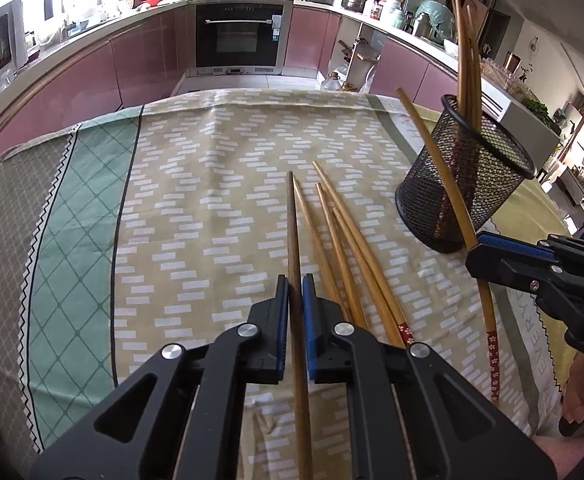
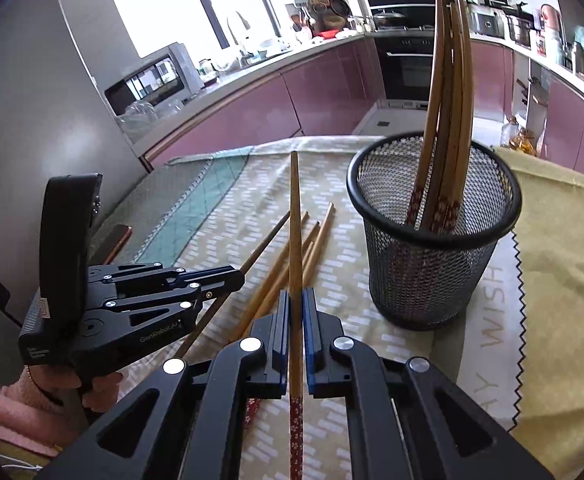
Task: Organize utensils
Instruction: 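Lift the chopstick upright into the mesh cup with the right tool while the left tool inserts its own, then open the right tool to release its chopstick while the left tool releases its own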
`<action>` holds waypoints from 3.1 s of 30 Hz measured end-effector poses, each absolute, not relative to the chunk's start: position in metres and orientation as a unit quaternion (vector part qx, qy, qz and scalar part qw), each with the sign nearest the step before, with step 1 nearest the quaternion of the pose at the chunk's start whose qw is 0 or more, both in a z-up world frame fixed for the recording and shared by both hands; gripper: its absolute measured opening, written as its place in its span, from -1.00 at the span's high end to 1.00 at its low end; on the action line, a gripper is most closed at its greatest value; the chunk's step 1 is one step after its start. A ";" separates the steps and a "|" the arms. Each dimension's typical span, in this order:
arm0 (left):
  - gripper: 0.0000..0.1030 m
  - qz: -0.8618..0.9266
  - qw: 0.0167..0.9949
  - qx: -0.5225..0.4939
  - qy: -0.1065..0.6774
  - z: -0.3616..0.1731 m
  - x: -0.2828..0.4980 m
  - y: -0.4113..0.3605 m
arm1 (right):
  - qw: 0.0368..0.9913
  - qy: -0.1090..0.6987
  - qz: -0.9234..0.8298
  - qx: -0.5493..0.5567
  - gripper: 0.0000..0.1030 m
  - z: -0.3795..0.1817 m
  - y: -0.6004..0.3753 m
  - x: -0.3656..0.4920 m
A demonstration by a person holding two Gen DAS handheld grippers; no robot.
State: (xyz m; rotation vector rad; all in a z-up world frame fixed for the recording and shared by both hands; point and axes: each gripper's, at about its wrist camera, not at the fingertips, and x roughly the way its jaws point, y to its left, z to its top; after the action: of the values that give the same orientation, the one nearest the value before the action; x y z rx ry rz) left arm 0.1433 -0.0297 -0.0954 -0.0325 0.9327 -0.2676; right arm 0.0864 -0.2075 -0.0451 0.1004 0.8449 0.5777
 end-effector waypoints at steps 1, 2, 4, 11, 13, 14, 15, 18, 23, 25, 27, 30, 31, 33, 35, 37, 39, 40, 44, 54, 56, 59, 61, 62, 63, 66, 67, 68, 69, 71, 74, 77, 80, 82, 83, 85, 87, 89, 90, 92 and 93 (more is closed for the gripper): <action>0.85 -0.130 0.886 -0.016 0.445 -0.092 0.142 -0.029 | 0.872 0.399 0.279 0.048 0.89 -0.042 -0.209 0.085; 0.85 -0.132 0.888 -0.016 0.441 -0.088 0.140 -0.028 | 0.873 0.396 0.281 0.049 0.89 -0.039 -0.212 0.082; 0.85 -0.139 0.890 -0.017 0.433 -0.079 0.135 -0.027 | 0.874 0.388 0.286 0.054 0.89 -0.033 -0.213 0.082; 0.85 -0.180 0.898 -0.027 0.401 -0.043 0.122 -0.028 | 0.880 0.362 0.299 0.078 0.89 -0.011 -0.231 0.079; 0.85 -0.202 0.897 -0.037 0.391 -0.030 0.118 -0.027 | 0.883 0.353 0.298 0.083 0.89 -0.004 -0.239 0.079; 0.85 -0.212 0.897 -0.043 0.386 -0.023 0.117 -0.026 | 0.884 0.349 0.297 0.085 0.89 -0.001 -0.241 0.079; 0.85 -0.220 0.896 -0.048 0.382 -0.018 0.116 -0.026 | 0.886 0.345 0.296 0.087 0.89 0.002 -0.244 0.079; 0.85 -0.243 0.897 -0.063 0.364 -0.001 0.114 -0.024 | 0.895 0.327 0.289 0.091 0.89 0.015 -0.256 0.079; 0.85 -0.271 0.901 -0.086 0.328 0.030 0.114 -0.024 | 0.906 0.301 0.282 0.094 0.89 0.035 -0.273 0.081; 0.85 -0.279 0.902 -0.091 0.316 0.041 0.115 -0.026 | 0.910 0.290 0.281 0.093 0.89 0.043 -0.278 0.084; 0.85 -0.284 0.905 -0.094 0.303 0.053 0.120 -0.030 | 0.915 0.278 0.278 0.091 0.89 0.051 -0.284 0.087; 0.85 -0.291 0.909 -0.096 0.283 0.068 0.128 -0.036 | 0.920 0.264 0.274 0.092 0.89 0.062 -0.293 0.091; 0.85 -0.295 0.909 -0.097 0.278 0.073 0.130 -0.038 | 0.921 0.261 0.273 0.093 0.89 0.066 -0.295 0.093; 0.85 -0.302 0.910 -0.098 0.267 0.082 0.132 -0.044 | 0.925 0.251 0.270 0.093 0.89 0.073 -0.300 0.096; 0.85 -0.305 0.912 -0.097 0.258 0.090 0.136 -0.048 | 0.927 0.245 0.267 0.093 0.89 0.077 -0.303 0.098; 0.85 -0.307 0.913 -0.094 0.250 0.097 0.139 -0.054 | 0.929 0.241 0.266 0.094 0.89 0.080 -0.307 0.101; 0.85 -0.308 0.915 -0.092 0.245 0.104 0.142 -0.058 | 0.930 0.239 0.263 0.096 0.89 0.082 -0.310 0.105; 0.85 -0.309 0.915 -0.090 0.242 0.107 0.143 -0.060 | 0.930 0.239 0.263 0.096 0.89 0.082 -0.311 0.105; 0.85 -0.308 0.919 -0.077 0.235 0.114 0.149 -0.070 | 0.932 0.239 0.258 0.094 0.89 0.081 -0.313 0.112; 0.85 -0.296 0.907 -0.003 0.299 0.088 0.166 -0.099 | 0.918 0.295 0.252 0.082 0.89 0.051 -0.301 0.131; 0.85 -0.295 0.902 0.011 0.316 0.079 0.169 -0.102 | 0.911 0.316 0.253 0.077 0.89 0.041 -0.297 0.136; 0.85 -0.297 0.894 0.025 0.335 0.066 0.179 -0.104 | 0.900 0.347 0.254 0.074 0.89 0.027 -0.292 0.143; 0.85 -0.300 0.888 0.033 0.346 0.057 0.186 -0.112 | 0.894 0.363 0.254 0.071 0.89 0.020 -0.290 0.148; 0.85 -0.298 0.887 0.035 0.351 0.053 0.189 -0.113 | 0.892 0.369 0.252 0.071 0.89 0.017 -0.289 0.151; 0.85 -0.297 0.887 0.036 0.352 0.050 0.191 -0.116 | 0.889 0.375 0.254 0.072 0.88 0.015 -0.289 0.154; 0.85 -0.293 0.886 0.031 0.357 0.046 0.201 -0.115 | 0.886 0.383 0.249 0.075 0.88 0.010 -0.289 0.161; 0.85 -0.292 0.887 0.031 0.358 0.045 0.204 -0.117 | 0.886 0.384 0.248 0.077 0.88 0.009 -0.290 0.162; 0.85 -0.289 0.887 0.030 0.359 0.043 0.207 -0.117 | 0.886 0.384 0.246 0.079 0.88 0.008 -0.290 0.164; 0.85 -0.288 0.887 0.030 0.360 0.042 0.210 -0.117 | 0.886 0.385 0.246 0.082 0.88 0.008 -0.290 0.165; 0.84 -0.288 0.886 0.028 0.362 0.039 0.215 -0.119 | 0.886 0.385 0.242 0.085 0.86 0.008 -0.289 0.169; 0.84 -0.285 0.884 0.023 0.369 0.034 0.221 -0.125 | 0.887 0.385 0.237 0.092 0.84 0.008 -0.289 0.172; 0.82 -0.281 0.885 0.015 0.371 0.030 0.223 -0.123 | 0.888 0.380 0.239 0.097 0.84 0.009 -0.291 0.172; 0.67 -0.273 0.890 0.005 0.364 0.029 0.219 -0.115 | 0.891 0.373 0.238 0.100 0.75 0.012 -0.293 0.168; 0.64 -0.268 0.894 -0.002 0.358 0.029 0.214 -0.107 | 0.894 0.366 0.237 0.098 0.71 0.015 -0.294 0.163; 0.57 -0.264 0.898 -0.006 0.352 0.029 0.210 -0.102 | 0.896 0.363 0.239 0.096 0.68 0.017 -0.294 0.160; 0.41 -0.256 0.904 -0.011 0.342 0.029 0.202 -0.093 | 0.899 0.352 0.245 0.089 0.60 0.022 -0.292 0.151; 0.28 -0.248 0.910 -0.016 0.332 0.029 0.192 -0.081 | 0.901 0.341 0.258 0.076 0.54 0.027 -0.286 0.138; 0.18 -0.240 0.914 -0.020 0.326 0.026 0.183 -0.068 | 0.901 0.332 0.274 0.059 0.53 0.033 -0.278 0.125; 0.13 -0.232 0.916 -0.022 0.326 0.023 0.178 -0.061 | 0.900 0.329 0.282 0.054 0.48 0.034 -0.276 0.121; 0.07 -0.222 0.916 -0.024 0.332 0.016 0.170 -0.050 | 0.895 0.326 0.302 0.039 0.45 0.034 -0.266 0.108; 0.01 -0.216 0.916 -0.022 0.337 0.013 0.168 -0.046 | 0.891 0.329 0.312 0.034 0.44 0.032 -0.261 0.103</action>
State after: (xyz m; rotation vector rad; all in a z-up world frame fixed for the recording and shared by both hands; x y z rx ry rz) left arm 0.1678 -0.0459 0.0130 -0.0443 0.6928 -0.4451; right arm 0.1032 -0.2607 0.0318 0.0702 0.6833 0.6474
